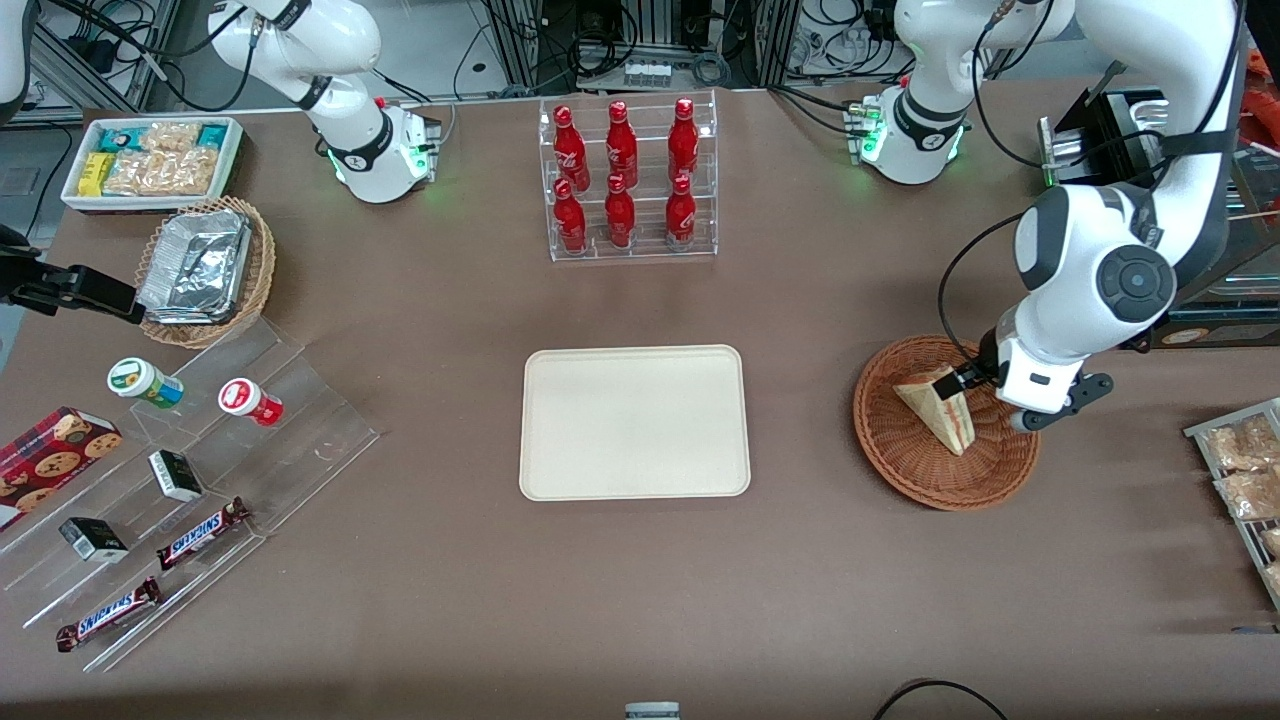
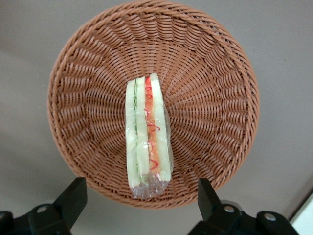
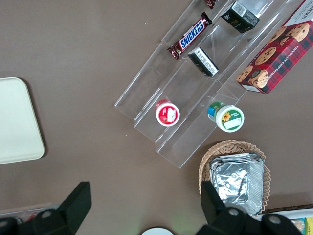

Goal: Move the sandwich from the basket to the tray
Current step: 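Lower the open left gripper over the wrapped sandwich in the basket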

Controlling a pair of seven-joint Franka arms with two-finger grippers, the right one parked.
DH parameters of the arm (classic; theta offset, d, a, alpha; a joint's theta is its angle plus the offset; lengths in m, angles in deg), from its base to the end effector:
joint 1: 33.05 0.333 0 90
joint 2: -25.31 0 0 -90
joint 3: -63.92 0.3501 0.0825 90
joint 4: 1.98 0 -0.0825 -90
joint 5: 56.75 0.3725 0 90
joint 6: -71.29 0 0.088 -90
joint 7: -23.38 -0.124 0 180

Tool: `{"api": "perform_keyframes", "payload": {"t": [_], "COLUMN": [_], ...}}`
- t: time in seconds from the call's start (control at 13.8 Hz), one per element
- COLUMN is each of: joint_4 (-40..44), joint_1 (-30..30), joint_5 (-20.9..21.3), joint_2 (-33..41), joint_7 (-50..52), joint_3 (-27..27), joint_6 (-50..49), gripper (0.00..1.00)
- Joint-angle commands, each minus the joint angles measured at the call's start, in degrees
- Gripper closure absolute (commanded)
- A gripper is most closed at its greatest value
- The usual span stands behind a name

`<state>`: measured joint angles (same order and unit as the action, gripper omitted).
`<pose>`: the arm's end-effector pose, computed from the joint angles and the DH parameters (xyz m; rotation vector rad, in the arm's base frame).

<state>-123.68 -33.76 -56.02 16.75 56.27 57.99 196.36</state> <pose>0.5442 -0.0617 0.3581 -3.0346 -0.6958 0.1343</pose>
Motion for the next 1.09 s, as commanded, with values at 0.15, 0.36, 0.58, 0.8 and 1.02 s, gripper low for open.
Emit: {"api": "perform_keyframes", "payload": {"t": [0.15,0.36,0.58,0.8,1.02], "joint_4": [-2.1,-2.3,-2.9,-3.0,-3.0], "joint_1": [-0.4,-0.4,-0.4,-0.3,-0.3], "joint_5": [0.6,0.5,0.5,0.5,0.5], "joint_2": [-2.9,-4.4,-5.8,-6.6,-7.3], "joint_7": [1.0,1.2,4.1,4.6,7.7], "joint_3": [0.0,0.1,0.1,0.1,0.1], "joint_6": [4.8,5.7,7.7,8.0,8.0], "gripper": [0.00,0.00,0.00,0.01,0.23]}}
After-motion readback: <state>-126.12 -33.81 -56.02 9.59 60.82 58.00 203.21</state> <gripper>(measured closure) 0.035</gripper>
